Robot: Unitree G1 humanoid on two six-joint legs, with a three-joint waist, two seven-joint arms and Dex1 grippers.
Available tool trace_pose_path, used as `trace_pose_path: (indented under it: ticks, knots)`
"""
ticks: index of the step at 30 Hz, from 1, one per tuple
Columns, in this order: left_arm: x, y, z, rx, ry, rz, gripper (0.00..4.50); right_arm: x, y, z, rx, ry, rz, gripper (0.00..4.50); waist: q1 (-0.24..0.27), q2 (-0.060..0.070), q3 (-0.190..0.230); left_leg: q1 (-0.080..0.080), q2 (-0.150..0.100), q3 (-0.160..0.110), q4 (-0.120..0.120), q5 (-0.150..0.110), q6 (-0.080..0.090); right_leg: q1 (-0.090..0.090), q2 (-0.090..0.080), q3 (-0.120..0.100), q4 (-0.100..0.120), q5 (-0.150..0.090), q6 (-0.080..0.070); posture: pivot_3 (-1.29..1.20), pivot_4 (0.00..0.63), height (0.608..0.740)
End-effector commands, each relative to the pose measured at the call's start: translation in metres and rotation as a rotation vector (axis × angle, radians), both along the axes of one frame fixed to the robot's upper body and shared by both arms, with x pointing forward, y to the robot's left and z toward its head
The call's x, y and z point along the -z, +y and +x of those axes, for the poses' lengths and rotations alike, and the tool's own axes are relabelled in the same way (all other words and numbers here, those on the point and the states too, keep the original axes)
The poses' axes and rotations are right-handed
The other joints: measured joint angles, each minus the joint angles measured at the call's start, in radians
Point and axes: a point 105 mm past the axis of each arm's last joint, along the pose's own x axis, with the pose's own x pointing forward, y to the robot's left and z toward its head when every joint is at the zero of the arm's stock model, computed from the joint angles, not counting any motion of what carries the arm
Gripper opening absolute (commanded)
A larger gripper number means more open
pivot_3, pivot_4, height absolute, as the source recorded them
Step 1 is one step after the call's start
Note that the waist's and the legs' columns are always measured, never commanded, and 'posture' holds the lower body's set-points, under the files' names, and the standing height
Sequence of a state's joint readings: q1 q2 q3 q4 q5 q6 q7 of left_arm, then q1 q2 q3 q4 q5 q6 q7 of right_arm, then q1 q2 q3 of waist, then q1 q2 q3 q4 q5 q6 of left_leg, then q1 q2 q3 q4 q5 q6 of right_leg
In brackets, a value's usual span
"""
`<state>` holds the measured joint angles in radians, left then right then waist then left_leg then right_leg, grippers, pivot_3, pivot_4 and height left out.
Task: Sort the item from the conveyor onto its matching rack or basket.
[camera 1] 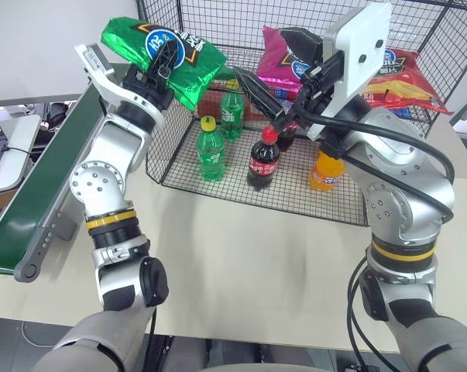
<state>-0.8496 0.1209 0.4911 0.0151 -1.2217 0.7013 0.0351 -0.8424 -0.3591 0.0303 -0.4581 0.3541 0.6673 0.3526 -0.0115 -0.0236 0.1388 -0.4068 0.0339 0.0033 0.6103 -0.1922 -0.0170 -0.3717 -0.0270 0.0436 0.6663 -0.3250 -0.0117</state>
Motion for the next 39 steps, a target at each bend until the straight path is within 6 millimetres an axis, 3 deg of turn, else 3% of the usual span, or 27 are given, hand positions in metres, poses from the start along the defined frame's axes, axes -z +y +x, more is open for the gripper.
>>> trace_pose_path:
  ticks: [1, 7, 13, 20, 25, 34, 39]
  knots:
    - [-0.003, -0.002, -0.01, -0.027, 0.04, -0.037, 0.1, -0.01, 0.001, -0.007, -0.014, -0.055, 0.011, 4.5, -0.001, 0.0, 0.0, 0.0, 0.0, 0.0, 0.0, 0.0, 0.0, 0.0, 0.0, 0.0, 0.0, 0.0, 0.0, 0.0, 0.15, 0.74]
    - [0.024, -0.021, -0.01, -0.009, 0.182, -0.06, 0.1, -0.011, 0.003, -0.006, -0.02, -0.059, 0.011, 4.5, 0.0, 0.0, 0.0, 0.0, 0.0, 0.0, 0.0, 0.0, 0.0, 0.0, 0.0, 0.0, -0.001, 0.0, 0.0, 0.0, 0.15, 0.74]
    - [0.033, -0.025, -0.001, -0.041, 0.275, -0.094, 0.1, -0.012, 0.003, -0.006, -0.016, -0.062, 0.014, 4.5, 0.001, 0.0, 0.0, 0.0, -0.001, 0.0, 0.0, 0.0, 0.0, 0.001, 0.001, 0.001, -0.001, 0.0, 0.0, 0.0, 0.15, 0.74]
    - [0.021, -0.013, 0.008, -0.088, 0.311, -0.244, 0.1, -0.012, 0.001, -0.006, -0.002, -0.065, 0.018, 4.5, 0.0, 0.0, 0.0, 0.0, -0.001, 0.0, 0.001, 0.0, -0.001, 0.001, 0.001, 0.001, -0.002, 0.0, 0.0, 0.0, 0.15, 0.74]
    - [0.003, -0.008, 0.001, -0.09, 0.24, -0.333, 0.1, -0.012, 0.001, -0.005, 0.002, -0.067, 0.017, 4.5, 0.0, 0.0, 0.0, 0.0, -0.001, 0.001, 0.0, 0.001, -0.002, 0.001, 0.002, 0.001, -0.002, 0.0, 0.0, 0.0, 0.15, 0.74]
    - [-0.011, -0.036, 0.0, 0.015, 0.215, -0.223, 0.1, -0.013, 0.002, -0.005, -0.003, -0.07, 0.015, 4.5, 0.001, 0.0, 0.0, 0.0, -0.001, 0.0, 0.001, 0.001, -0.002, 0.001, 0.002, 0.001, -0.002, 0.0, 0.0, 0.0, 0.15, 0.74]
    - [-0.009, -0.039, 0.012, 0.013, 0.238, -0.226, 0.1, -0.013, 0.002, -0.006, -0.004, -0.073, 0.016, 4.5, 0.0, 0.0, 0.0, 0.001, -0.002, 0.001, 0.0, 0.002, -0.003, 0.001, 0.002, 0.001, -0.002, 0.0, 0.0, 0.0, 0.15, 0.74]
